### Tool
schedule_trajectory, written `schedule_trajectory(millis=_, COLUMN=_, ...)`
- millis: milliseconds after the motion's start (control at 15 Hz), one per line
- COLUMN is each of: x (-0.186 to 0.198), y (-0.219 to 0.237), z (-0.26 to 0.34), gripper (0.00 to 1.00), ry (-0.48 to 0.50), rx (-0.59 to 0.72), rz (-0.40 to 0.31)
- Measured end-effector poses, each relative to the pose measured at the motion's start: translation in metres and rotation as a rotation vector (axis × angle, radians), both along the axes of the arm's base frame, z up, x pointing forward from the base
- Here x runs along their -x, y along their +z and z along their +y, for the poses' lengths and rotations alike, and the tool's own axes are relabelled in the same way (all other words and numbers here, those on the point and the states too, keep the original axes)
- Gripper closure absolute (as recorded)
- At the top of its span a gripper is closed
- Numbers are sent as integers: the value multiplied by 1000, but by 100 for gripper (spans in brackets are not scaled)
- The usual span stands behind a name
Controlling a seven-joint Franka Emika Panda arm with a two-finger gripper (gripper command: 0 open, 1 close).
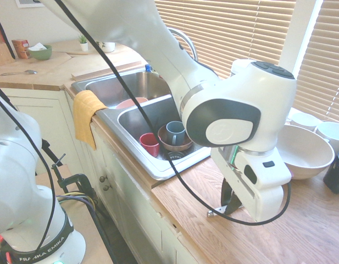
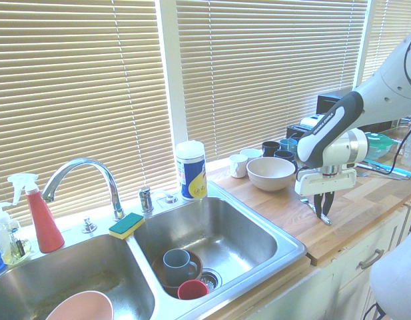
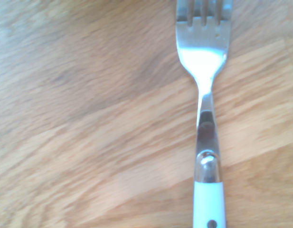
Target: Put the fork into the sink
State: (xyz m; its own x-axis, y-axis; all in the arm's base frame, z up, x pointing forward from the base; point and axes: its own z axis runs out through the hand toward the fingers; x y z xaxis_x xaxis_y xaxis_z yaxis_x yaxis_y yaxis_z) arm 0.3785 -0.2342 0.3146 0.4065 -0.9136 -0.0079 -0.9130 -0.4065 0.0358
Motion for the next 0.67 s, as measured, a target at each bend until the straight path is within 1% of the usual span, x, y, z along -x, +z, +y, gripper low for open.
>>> schedule_trajectory(millis=133, x=3, y=3, z=-5, gripper=100, ry=-12, rx=-2, rz=-7)
schedule_trajectory(millis=200, x=4, y=10, z=-9, gripper=100, ry=-20, rx=-8, rz=-21)
schedule_trajectory(millis=267, x=5, y=25, z=-12, gripper=100, ry=-22, rx=-12, rz=-38)
schedule_trajectory(millis=400, x=6, y=69, z=-9, gripper=100, ry=-20, rx=-11, rz=-88)
schedule_trajectory(millis=533, x=2, y=116, z=13, gripper=100, ry=20, rx=-9, rz=-145)
schedule_trajectory(millis=667, x=-12, y=146, z=54, gripper=100, ry=96, rx=10, rz=-192)
